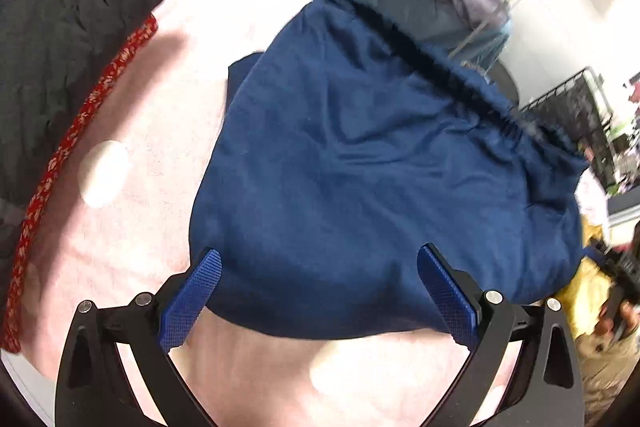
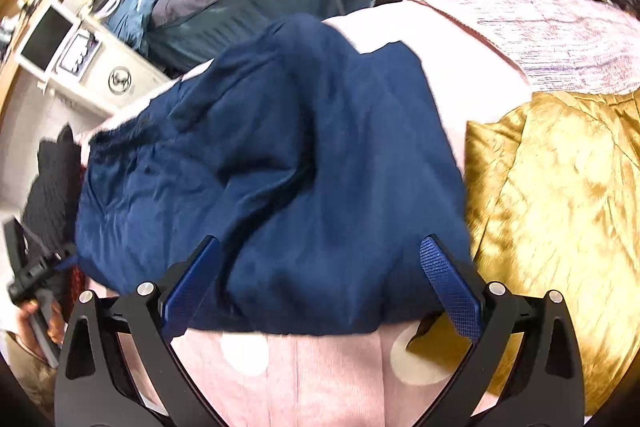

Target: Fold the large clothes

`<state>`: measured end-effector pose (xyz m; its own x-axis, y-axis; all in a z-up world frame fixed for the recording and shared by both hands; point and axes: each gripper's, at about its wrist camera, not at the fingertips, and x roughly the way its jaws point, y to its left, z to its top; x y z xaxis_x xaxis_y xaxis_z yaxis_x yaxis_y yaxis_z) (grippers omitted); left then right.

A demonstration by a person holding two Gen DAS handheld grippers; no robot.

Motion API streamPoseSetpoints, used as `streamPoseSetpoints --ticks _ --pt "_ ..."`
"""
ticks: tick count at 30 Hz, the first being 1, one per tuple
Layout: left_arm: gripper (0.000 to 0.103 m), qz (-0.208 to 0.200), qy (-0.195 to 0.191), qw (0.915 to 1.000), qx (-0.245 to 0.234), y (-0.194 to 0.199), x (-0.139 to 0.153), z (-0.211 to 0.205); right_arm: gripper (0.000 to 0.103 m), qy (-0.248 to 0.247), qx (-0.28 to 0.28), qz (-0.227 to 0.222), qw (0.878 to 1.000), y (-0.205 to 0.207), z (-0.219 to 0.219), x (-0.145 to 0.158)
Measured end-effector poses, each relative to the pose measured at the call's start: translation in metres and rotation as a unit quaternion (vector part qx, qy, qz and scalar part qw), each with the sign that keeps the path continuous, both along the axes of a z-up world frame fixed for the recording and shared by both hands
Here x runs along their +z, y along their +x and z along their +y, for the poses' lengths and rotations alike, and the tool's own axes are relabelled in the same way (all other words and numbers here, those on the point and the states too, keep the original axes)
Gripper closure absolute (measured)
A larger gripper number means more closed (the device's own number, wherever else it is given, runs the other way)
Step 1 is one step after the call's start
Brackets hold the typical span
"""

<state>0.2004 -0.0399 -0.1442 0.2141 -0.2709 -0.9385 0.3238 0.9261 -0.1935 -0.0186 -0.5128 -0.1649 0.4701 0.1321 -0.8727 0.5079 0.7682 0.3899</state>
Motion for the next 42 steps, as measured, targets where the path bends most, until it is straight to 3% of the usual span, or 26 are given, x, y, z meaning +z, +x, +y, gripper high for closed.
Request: streamPoseSetpoints --ticks 4,6,10,14,20,27,31,38,41,42 --pt "0.006 -0.014 0.043 0.9982 -0.038 0.01 -0.015 -0.012 0.005 -0.033 0.013 0.023 0.999 0.017 -0.02 -0.009" --pt "0.005 -0.022 0.065 0.9966 -0.046 0.02 -0.02 -0.015 0.005 -0.016 0.007 0.046 0.999 0.024 -0.037 -0.025" --pt "0.005 0.053 0.01 0.9985 0.0 0.055 -0.042 -0.002 0.005 0.061 -0.017 0.058 0.996 0.026 -0.063 -0.058" --pt "0.005 0.139 -0.062 0.9855 0.076 0.082 -0.074 0.016 0.005 0.094 -0.015 0.068 0.993 0.03 -0.071 -0.082" --pt "0.005 0.161 -0.081 0.9796 0.089 0.093 -0.09 0.011 0.005 0.117 0.016 0.059 0.991 0.041 -0.07 -0.099" --pt "0.005 0.176 -0.082 0.9766 0.092 0.101 -0.093 0.003 0.008 0.098 0.028 0.045 0.994 0.066 -0.062 -0.1" --pt "0.006 0.158 -0.054 0.9829 0.078 0.102 -0.087 -0.016 0.011 0.086 0.032 0.06 0.994 0.079 -0.051 -0.102" --pt "0.018 0.117 -0.015 0.9915 0.055 0.09 -0.066 -0.038 0.048 0.026 0.054 0.077 0.995 0.077 -0.032 -0.078" --pt "0.029 0.098 0.004 0.9946 0.033 0.082 -0.054 -0.048 0.066 -0.03 0.087 0.083 0.992 0.082 -0.009 -0.062" --pt "0.046 0.104 -0.015 0.994 0.028 0.08 -0.051 -0.05 0.068 -0.045 0.096 0.084 0.991 0.083 -0.004 -0.058"
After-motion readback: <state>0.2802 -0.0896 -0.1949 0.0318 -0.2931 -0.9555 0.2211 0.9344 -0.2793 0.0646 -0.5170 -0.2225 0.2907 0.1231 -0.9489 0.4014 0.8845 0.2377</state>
